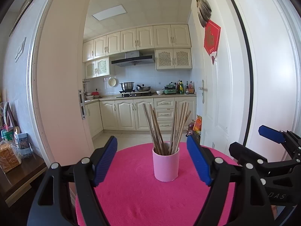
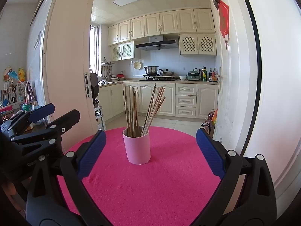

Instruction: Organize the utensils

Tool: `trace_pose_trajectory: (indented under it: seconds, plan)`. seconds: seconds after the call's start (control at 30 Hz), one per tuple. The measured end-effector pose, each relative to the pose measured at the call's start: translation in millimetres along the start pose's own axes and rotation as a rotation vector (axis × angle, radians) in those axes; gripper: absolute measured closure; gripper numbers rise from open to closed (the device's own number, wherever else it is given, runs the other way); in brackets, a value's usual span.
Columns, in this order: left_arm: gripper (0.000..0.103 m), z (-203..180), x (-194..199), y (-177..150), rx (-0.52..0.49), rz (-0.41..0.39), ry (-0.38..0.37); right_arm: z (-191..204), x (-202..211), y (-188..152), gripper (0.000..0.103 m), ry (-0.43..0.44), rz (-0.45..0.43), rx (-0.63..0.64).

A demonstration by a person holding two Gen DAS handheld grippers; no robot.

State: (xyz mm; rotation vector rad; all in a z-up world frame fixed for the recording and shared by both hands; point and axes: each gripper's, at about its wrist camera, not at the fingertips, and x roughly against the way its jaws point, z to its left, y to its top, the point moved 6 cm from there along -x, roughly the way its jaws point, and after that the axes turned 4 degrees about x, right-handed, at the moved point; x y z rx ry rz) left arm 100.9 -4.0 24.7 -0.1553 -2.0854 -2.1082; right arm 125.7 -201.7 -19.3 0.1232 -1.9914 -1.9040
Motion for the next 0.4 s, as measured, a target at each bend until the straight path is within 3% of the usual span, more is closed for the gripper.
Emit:
trace_pose_trajectory:
  seconds: [0.2, 0.4]
  plan:
    - [0.028, 3, -21, -8, -0.003, 0.037, 0.010, -1, -22, -9, 0.008, 0.006, 0.037, -0.006]
    - [0.028, 10, -62, -30, 0.025, 0.141, -0.013, -11, -65, -28, 0.008, -0.027, 0.135, 0.033]
